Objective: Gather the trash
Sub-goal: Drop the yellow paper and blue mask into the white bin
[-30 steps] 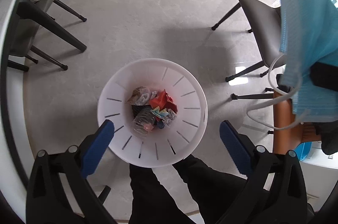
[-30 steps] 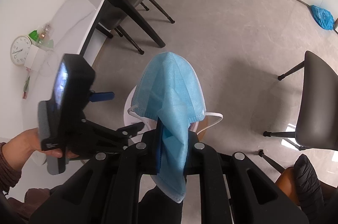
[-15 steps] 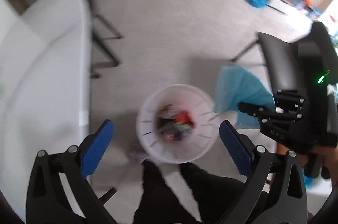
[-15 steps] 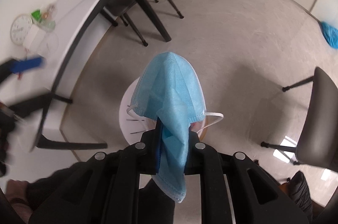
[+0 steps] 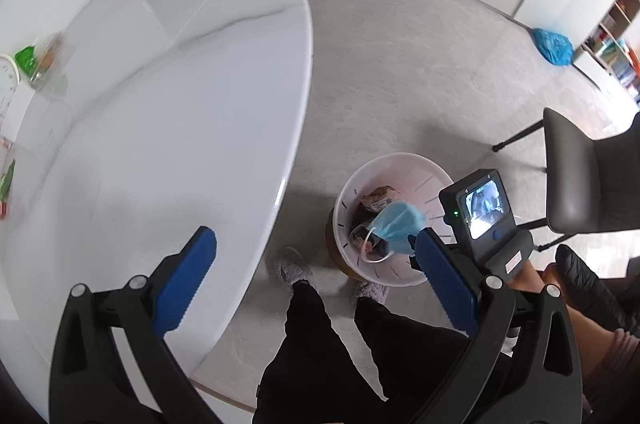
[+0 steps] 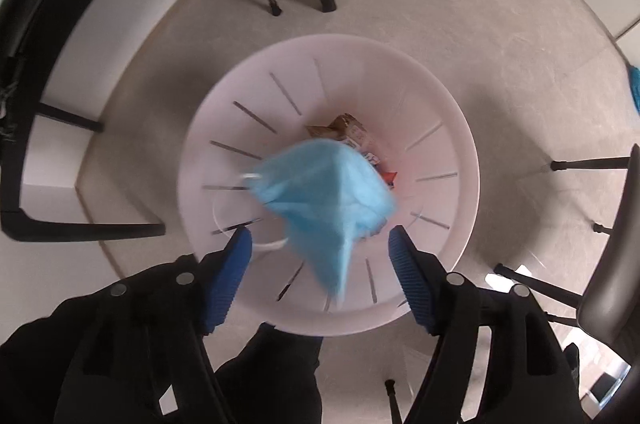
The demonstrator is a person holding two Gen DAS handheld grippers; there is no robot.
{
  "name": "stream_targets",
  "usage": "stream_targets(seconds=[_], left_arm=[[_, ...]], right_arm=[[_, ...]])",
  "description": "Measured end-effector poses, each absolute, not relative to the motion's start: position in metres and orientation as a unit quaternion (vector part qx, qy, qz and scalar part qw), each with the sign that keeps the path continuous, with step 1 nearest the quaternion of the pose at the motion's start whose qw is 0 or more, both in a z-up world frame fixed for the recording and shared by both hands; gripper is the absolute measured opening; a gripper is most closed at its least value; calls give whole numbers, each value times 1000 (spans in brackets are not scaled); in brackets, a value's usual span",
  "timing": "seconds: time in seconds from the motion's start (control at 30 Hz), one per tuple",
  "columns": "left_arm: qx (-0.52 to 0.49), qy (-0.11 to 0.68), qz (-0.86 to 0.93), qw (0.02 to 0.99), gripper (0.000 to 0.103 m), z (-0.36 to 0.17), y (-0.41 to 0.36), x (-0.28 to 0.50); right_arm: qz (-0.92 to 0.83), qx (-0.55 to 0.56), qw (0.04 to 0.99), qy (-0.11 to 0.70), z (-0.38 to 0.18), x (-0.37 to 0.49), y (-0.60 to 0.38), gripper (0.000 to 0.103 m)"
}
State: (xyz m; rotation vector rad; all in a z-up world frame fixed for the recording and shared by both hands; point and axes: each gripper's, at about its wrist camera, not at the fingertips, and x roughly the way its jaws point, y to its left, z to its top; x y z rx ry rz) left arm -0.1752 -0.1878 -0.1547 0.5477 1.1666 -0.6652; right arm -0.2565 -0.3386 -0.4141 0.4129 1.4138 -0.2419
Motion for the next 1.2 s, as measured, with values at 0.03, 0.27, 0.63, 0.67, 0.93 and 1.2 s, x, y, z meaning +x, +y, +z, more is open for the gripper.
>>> stream_targets(seconds=[0.03, 0.27, 0.63, 0.67, 0.93, 1.2], left_arm=[[247, 535, -302, 749, 95, -155, -186, -174], [241, 536, -300, 751, 95, -152, -182, -176], [242, 541, -322, 739, 95, -160, -201, -195], [243, 540, -323, 738, 95, -159, -202, -198], [226, 543, -336, 736, 95, -147, -212, -207], [232, 524, -340, 746, 95, -135, -206, -196]], right_arm=[[-112, 190, 732, 644, -415, -255, -338, 74], [-120, 187, 744, 630, -395, -256, -336, 87], [-154, 135, 748, 631, -335, -284, -345, 101], [-159, 139, 748, 630, -327, -288, -348, 101], [-166, 126, 770, 603, -272, -296, -361, 101], [-179, 138, 780, 584, -238, -283, -359, 101]])
